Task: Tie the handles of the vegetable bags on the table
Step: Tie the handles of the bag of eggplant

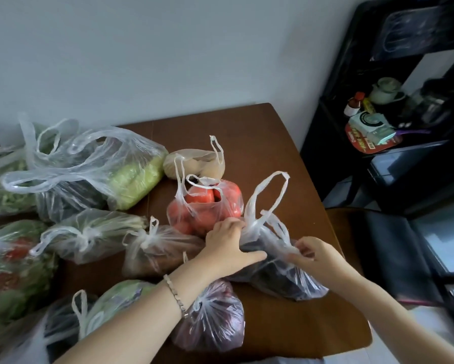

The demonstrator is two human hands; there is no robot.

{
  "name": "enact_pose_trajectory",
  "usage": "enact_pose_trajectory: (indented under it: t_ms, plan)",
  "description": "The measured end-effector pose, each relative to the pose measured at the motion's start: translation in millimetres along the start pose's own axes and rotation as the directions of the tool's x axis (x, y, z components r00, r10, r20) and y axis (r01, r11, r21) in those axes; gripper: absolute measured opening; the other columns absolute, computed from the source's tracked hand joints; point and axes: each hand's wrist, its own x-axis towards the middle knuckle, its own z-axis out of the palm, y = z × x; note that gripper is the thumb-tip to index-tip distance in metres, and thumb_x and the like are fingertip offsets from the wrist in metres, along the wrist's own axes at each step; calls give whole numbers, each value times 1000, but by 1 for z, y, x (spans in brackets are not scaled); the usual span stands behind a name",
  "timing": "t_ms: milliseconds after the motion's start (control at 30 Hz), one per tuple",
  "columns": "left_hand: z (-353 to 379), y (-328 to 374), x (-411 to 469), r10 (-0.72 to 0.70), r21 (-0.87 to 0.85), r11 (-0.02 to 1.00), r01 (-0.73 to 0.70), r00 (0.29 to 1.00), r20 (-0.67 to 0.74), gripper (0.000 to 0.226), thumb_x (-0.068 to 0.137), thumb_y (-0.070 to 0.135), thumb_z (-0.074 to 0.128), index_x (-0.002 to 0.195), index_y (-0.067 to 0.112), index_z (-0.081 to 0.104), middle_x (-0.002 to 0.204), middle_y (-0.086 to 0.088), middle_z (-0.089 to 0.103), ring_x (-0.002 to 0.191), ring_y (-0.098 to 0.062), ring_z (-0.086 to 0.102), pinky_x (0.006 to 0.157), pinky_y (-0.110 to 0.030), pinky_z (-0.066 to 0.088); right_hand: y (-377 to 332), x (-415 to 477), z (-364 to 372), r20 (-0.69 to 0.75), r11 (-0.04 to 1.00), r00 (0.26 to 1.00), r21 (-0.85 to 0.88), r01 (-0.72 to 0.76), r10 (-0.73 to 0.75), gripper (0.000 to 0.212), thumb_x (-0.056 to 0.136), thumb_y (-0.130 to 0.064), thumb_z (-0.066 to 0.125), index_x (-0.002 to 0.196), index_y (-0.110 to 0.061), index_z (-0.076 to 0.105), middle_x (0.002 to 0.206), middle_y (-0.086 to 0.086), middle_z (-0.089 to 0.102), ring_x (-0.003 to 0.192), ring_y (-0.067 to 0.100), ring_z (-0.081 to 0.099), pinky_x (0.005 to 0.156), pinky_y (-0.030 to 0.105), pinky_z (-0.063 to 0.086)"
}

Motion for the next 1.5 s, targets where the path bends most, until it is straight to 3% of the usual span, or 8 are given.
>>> enact_pose_trajectory:
  t_ms: [133,367,533,733,867,1033,1200,1500]
  plan:
    - [-11,11,8,-50,-525,849,56,998,25,35,94,40,45,120,19,55,111,4,59,115,-15,52,102,-31,40,-1,-2,-3,-31,996,999,92,14,-11,16,87,-30,59,77,-24,49,70,-6,50,58,6,44,49,13,36]
    - [-17,10,8,-166,-760,647,-59,962,-216,39,99,29,37,135,14,43,134,0,47,126,-15,42,94,-20,30,-1,-4,-6,-216,943,976,329,56,17,22,93,-25,50,71,-22,54,55,-4,45,48,11,38,41,14,30]
    - [-13,16,8,-157,-949,303,-88,978,-141,30,98,23,38,114,13,60,110,-9,67,108,-19,61,86,-22,48,-12,-6,-3,-382,798,922,576,178,70,32,98,-18,38,75,-18,61,92,-1,59,88,4,56,76,12,41]
    - [-8,20,13,-177,-997,51,-58,982,-66,27,97,21,38,97,14,65,54,-1,63,60,-14,64,68,-27,51,-16,-3,-1,-243,196,964,956,219,108,37,98,-18,32,65,-9,48,51,2,55,60,19,60,81,30,50]
    - [2,15,14,-132,-992,-91,-84,989,-71,26,97,18,37,80,16,56,42,6,35,39,-8,35,68,-27,43,-20,7,1,-15,-98,964,994,43,265,38,100,-30,30,67,-14,39,43,-8,27,35,7,26,44,20,38]
    - [10,11,15,-87,-988,145,50,995,37,69,92,51,29,112,-10,55,71,-1,44,38,-3,32,45,-12,30,-32,23,6,171,24,898,980,-197,405,43,98,-46,27,82,-12,49,44,-7,27,34,4,21,32,16,16]
    - [23,5,14,-109,-814,575,84,994,26,35,96,35,43,77,19,67,72,4,62,68,-10,54,75,-25,47,-38,30,21,99,449,907,843,-295,410,29,98,-17,37,86,-7,61,65,6,56,50,13,48,44,19,38]
    - [37,17,27,-221,-899,400,177,971,92,20,89,21,61,71,11,64,52,6,58,53,-11,47,59,-23,42,-33,5,35,-136,779,989,626,39,60,18,90,-17,56,83,-23,72,55,-6,63,44,7,47,43,13,34]
